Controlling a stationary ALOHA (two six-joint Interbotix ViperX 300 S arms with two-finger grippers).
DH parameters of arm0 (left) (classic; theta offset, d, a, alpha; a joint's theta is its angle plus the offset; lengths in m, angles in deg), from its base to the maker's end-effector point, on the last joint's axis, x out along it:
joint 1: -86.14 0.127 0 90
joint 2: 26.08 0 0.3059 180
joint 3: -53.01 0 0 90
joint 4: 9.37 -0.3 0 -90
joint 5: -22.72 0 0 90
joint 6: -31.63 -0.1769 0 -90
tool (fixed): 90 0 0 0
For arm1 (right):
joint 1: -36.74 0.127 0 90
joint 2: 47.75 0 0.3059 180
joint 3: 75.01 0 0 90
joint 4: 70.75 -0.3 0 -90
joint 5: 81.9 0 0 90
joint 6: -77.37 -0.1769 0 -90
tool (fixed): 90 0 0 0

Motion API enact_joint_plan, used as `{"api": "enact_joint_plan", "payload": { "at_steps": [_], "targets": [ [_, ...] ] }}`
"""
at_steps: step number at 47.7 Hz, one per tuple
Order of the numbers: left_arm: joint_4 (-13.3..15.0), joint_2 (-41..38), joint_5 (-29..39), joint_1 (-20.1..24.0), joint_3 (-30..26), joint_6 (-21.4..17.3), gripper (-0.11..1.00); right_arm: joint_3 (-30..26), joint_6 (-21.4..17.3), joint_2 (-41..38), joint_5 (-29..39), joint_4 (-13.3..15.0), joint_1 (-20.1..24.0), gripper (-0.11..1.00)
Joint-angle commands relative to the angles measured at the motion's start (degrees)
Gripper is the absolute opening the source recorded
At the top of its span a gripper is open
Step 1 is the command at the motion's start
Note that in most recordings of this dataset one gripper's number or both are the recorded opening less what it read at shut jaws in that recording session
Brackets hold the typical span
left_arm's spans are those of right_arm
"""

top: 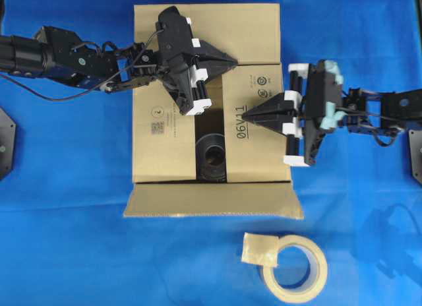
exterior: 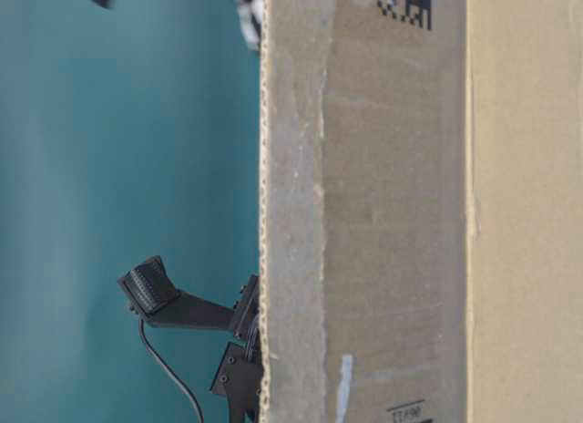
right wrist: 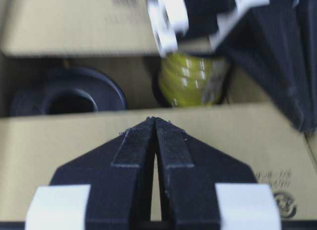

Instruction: Close the cardboard box.

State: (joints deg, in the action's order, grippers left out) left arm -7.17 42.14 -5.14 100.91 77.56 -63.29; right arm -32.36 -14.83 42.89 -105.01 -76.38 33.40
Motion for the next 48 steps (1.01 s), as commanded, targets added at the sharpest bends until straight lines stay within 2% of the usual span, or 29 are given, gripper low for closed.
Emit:
{"api": "enact_joint_plan", "payload": {
  "at_steps": [1, 11, 21, 26, 35, 48],
  "targets": [
    [0.00, 0.70, -0.09, 0.26, -0.35, 0.09, 0.00, -1.41, -0.09, 5.27, 2.11, -0.09, 1.23, 0.00],
    [0.00, 0.88, 0.09, 0.26, 0.18, 0.18, 0.00, -0.44, -0.18, 14.77, 4.75, -0.09, 7.73, 0.00],
    [0.00, 0.88, 0.18, 0.26, 0.70, 0.18, 0.00, 1.23, 0.26, 19.51, 4.39, 0.18, 17.40, 0.00],
    [0.00, 0.88, 0.09, 0.26, 0.79, 0.18, 0.00, 1.49, 0.53, 18.81, 4.39, 0.44, 22.41, 0.00],
    [0.00, 0.88, 0.09, 0.26, 0.70, 0.26, 0.00, 1.85, 0.62, 13.36, 3.16, 0.70, 27.86, 0.00],
    [0.00, 0.88, 0.09, 0.26, 0.79, 0.62, 0.00, 2.20, 0.53, 7.12, 0.26, 0.26, 28.48, 0.00]
  ]
}}
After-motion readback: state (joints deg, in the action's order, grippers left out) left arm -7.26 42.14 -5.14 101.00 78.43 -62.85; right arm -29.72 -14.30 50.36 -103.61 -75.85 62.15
